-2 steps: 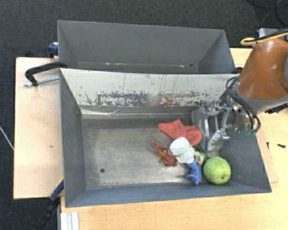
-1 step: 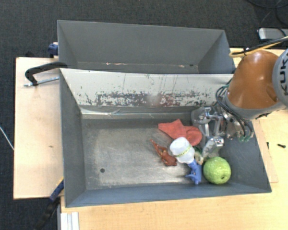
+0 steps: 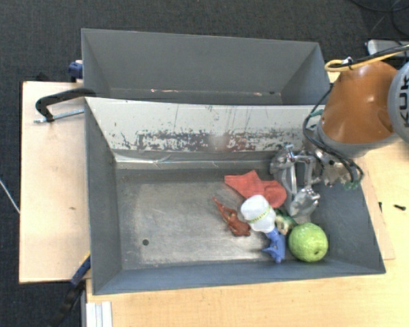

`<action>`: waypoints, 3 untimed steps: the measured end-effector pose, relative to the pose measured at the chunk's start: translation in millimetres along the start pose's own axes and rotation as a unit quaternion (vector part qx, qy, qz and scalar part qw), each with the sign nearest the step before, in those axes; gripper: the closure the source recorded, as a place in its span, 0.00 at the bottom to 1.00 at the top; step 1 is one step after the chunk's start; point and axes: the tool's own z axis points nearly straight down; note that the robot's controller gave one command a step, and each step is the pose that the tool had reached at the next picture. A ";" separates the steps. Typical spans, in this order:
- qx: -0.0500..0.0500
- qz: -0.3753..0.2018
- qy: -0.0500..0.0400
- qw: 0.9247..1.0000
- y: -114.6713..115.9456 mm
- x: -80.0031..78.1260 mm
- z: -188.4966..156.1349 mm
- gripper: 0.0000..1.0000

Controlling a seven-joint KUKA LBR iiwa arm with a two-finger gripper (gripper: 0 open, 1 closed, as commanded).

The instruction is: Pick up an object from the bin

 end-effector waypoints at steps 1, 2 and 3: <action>0.002 -0.048 -0.003 0.999 16.1 -18.9 4.3 0.00; 0.000 -0.151 0.000 0.988 30.3 -15.9 -0.9 0.00; 0.001 -0.180 -0.002 0.984 31.5 -11.9 23.6 0.00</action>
Offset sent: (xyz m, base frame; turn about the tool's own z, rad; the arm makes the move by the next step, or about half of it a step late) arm 0.0015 0.0376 0.0184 -0.4184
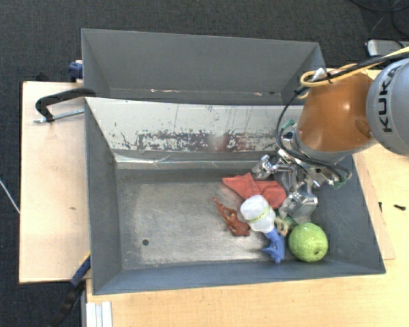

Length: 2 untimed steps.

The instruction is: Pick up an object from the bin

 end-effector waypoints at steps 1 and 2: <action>0.008 0.089 -0.002 0.996 -1.2 -3.3 6.9 0.00; 0.001 0.047 0.005 0.999 -5.0 -10.7 10.5 0.00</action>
Offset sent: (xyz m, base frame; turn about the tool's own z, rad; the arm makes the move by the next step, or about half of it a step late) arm 0.0197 0.0047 -0.0239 -0.0476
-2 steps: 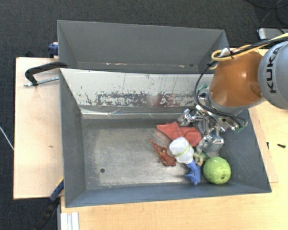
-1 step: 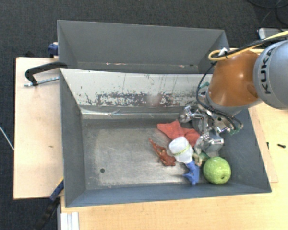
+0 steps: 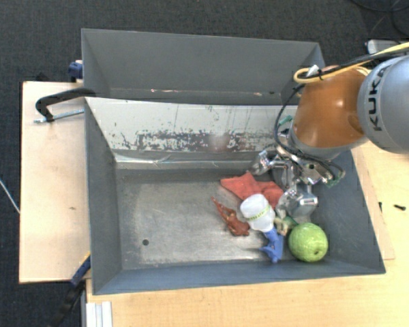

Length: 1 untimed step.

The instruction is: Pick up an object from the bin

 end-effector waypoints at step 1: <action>0.005 -0.061 -0.015 0.998 9.8 7.3 -3.6 0.00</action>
Offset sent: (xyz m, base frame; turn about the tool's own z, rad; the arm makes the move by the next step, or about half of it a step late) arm -0.0114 0.0121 -0.0173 0.2196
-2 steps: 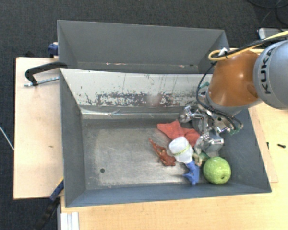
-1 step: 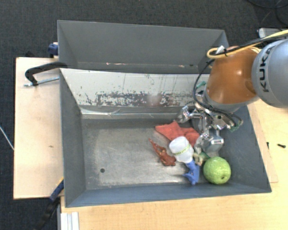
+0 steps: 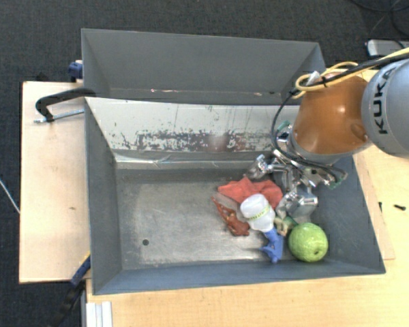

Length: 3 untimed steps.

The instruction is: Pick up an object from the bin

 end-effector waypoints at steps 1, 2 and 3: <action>0.004 0.105 0.008 0.994 -6.5 -1.0 3.0 0.00; 0.008 0.149 0.011 0.989 -5.1 -3.0 3.2 0.00; 0.000 -0.004 0.005 1.000 5.7 -8.6 3.2 0.00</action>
Offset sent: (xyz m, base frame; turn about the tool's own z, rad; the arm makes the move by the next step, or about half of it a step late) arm -0.0014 0.0225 -0.0187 -0.0387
